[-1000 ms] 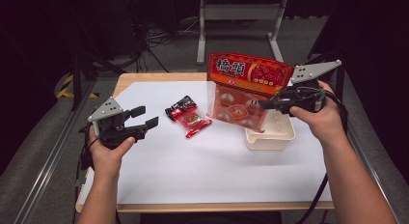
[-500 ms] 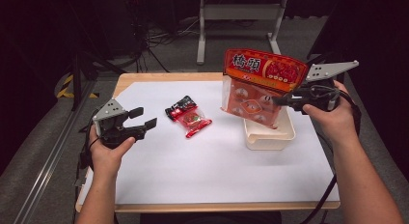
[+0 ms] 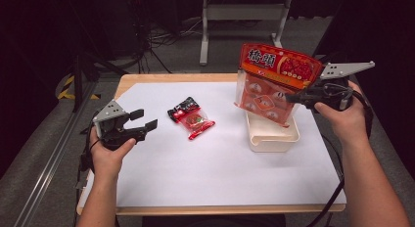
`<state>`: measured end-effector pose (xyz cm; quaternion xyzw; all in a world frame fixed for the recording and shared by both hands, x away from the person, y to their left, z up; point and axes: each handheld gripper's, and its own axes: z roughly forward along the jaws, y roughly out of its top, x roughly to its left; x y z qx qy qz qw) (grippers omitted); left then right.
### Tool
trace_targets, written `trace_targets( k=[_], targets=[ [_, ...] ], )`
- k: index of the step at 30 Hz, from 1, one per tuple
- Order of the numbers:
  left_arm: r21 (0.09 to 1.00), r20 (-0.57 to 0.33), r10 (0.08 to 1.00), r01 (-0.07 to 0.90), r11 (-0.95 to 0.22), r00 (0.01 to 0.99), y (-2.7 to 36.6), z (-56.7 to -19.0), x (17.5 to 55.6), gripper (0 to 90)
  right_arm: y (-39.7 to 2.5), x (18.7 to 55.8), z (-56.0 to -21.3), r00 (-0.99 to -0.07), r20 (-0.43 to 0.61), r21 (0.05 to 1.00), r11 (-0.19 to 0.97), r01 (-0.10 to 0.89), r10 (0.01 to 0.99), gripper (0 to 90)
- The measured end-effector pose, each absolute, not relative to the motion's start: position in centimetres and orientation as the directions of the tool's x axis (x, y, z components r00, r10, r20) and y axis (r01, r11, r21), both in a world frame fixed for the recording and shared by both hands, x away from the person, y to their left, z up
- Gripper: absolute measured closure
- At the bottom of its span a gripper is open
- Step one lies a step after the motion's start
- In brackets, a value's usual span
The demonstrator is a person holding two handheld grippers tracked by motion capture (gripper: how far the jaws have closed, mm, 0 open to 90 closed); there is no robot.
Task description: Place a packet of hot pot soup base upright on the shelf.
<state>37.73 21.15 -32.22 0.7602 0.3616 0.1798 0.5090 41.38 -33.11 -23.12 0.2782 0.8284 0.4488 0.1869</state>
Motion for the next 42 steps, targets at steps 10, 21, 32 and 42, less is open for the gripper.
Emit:
trace_targets(
  k=[10,21,32,42],
  targets=[
    [0.901,-0.099,0.73,0.373,-0.223,0.676,21.1,-32.3,37.7,36.0,-34.2,41.6,-23.5,-0.734,-0.073,0.849,0.428,0.31,0.675,71.5],
    [0.903,-0.096,0.724,0.366,-0.225,0.683,21.1,-32.3,37.8,35.9,-35.1,42.3,-24.6,-0.705,-0.063,0.849,0.409,0.334,0.707,71.5],
    [0.902,-0.097,0.722,0.368,-0.227,0.685,21.1,-32.3,37.8,35.6,-35.0,43.0,-26.3,-0.701,-0.046,0.833,0.415,0.366,0.712,71.4],
    [0.901,-0.093,0.72,0.366,-0.234,0.688,21.2,-32.3,37.8,35.5,-34.9,43.6,-27.9,-0.698,-0.028,0.813,0.422,0.4,0.716,71.4]
  ],
)
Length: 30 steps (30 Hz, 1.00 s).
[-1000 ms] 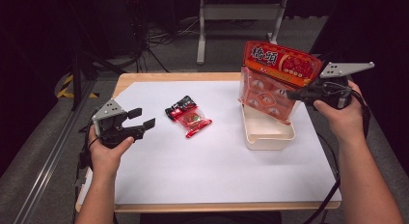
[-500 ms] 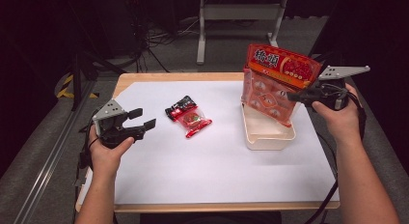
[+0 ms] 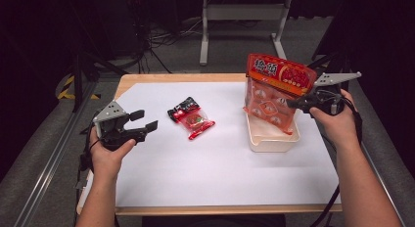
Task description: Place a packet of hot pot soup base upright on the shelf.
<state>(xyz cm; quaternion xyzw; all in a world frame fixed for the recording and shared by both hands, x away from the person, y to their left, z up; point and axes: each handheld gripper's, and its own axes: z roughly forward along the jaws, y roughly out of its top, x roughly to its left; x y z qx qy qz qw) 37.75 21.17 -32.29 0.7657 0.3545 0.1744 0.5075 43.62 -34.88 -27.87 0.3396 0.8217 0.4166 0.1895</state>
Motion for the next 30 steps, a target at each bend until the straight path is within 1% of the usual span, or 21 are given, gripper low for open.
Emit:
trace_targets(
  k=[7,21,28,30],
  targets=[
    [0.898,-0.09,0.72,0.368,-0.241,0.689,21.0,-32.3,37.8,35.4,-35.1,43.5,-28.4,-0.678,-0.014,0.794,0.42,0.44,0.735,71.3],
    [0.895,-0.099,0.721,0.379,-0.237,0.686,21.1,-32.4,37.8,35.2,-34.4,43.6,-28.9,-0.638,-0.051,0.746,0.454,0.487,0.768,71.3],
    [0.895,-0.1,0.725,0.379,-0.234,0.682,21.3,-32.4,37.7,35.2,-33.7,43.5,-28.9,-0.588,-0.099,0.716,0.467,0.519,0.803,71.3],
    [0.897,-0.098,0.725,0.376,-0.231,0.682,21.3,-32.4,37.7,35.2,-33.3,43.5,-28.9,-0.588,-0.118,0.707,0.483,0.516,0.8,71.3]
  ],
)
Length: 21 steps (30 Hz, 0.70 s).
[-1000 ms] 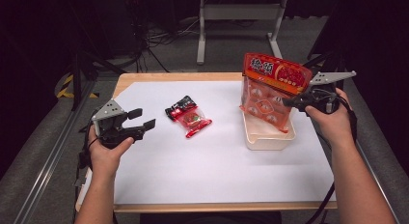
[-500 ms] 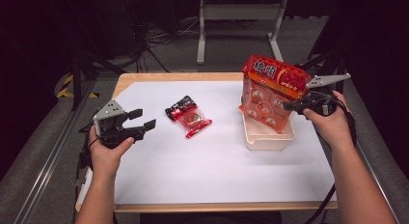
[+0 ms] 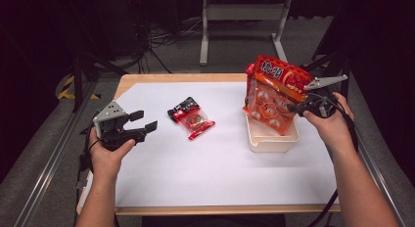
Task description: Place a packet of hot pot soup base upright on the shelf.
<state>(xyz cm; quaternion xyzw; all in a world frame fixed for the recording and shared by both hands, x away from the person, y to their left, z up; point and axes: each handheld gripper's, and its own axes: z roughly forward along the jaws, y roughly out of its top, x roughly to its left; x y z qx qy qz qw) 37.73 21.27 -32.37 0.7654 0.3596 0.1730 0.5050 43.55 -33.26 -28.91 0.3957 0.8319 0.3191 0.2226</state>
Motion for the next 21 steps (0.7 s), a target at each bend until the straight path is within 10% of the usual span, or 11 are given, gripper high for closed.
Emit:
trace_targets(
  k=[21],
  targets=[
    [0.899,-0.098,0.722,0.372,-0.232,0.685,21.3,-32.3,37.7,35.1,-32.3,42.7,-29.0,-0.553,-0.142,0.683,0.486,0.545,0.821,71.3]
  ],
)
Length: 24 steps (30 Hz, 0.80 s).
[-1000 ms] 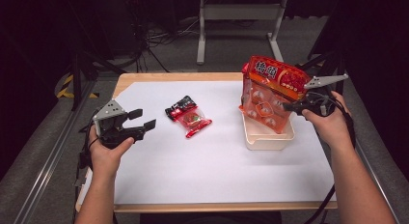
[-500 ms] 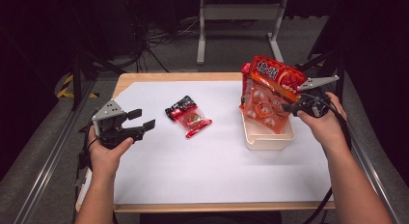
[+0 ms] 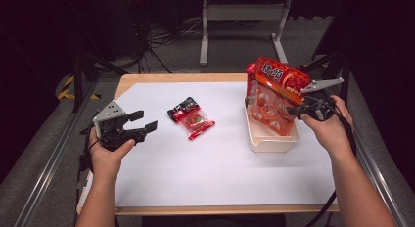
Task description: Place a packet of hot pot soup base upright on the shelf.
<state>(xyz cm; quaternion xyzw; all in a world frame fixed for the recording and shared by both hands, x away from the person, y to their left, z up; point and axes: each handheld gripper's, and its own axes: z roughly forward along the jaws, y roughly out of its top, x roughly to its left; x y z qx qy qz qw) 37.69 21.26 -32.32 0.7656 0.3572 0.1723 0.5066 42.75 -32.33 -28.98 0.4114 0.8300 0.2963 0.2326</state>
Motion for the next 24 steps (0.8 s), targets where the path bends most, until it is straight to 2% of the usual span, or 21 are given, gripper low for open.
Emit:
trace_targets(
  k=[5,6,12,21,24],
  targets=[
    [0.898,-0.103,0.723,0.376,-0.227,0.683,21.3,-32.3,37.7,35.2,-31.7,43.6,-30.3,-0.591,-0.132,0.646,0.521,0.558,0.796,71.3],
    [0.898,-0.104,0.723,0.377,-0.227,0.683,21.2,-32.4,37.7,35.1,-31.4,43.7,-30.8,-0.59,-0.156,0.642,0.536,0.549,0.792,71.3],
    [0.896,-0.107,0.72,0.38,-0.229,0.686,21.1,-32.4,37.8,35.1,-31.8,43.6,-31.6,-0.595,-0.143,0.644,0.531,0.551,0.791,71.2],
    [0.896,-0.106,0.719,0.379,-0.23,0.687,21.1,-32.4,37.9,34.9,-34.0,44.4,-32.0,-0.615,-0.043,0.711,0.456,0.535,0.788,70.3],
    [0.899,-0.101,0.717,0.372,-0.232,0.69,21.2,-32.4,37.9,34.6,-34.4,44.4,-32.0,-0.595,-0.046,0.725,0.437,0.533,0.802,68.2]
  ],
)
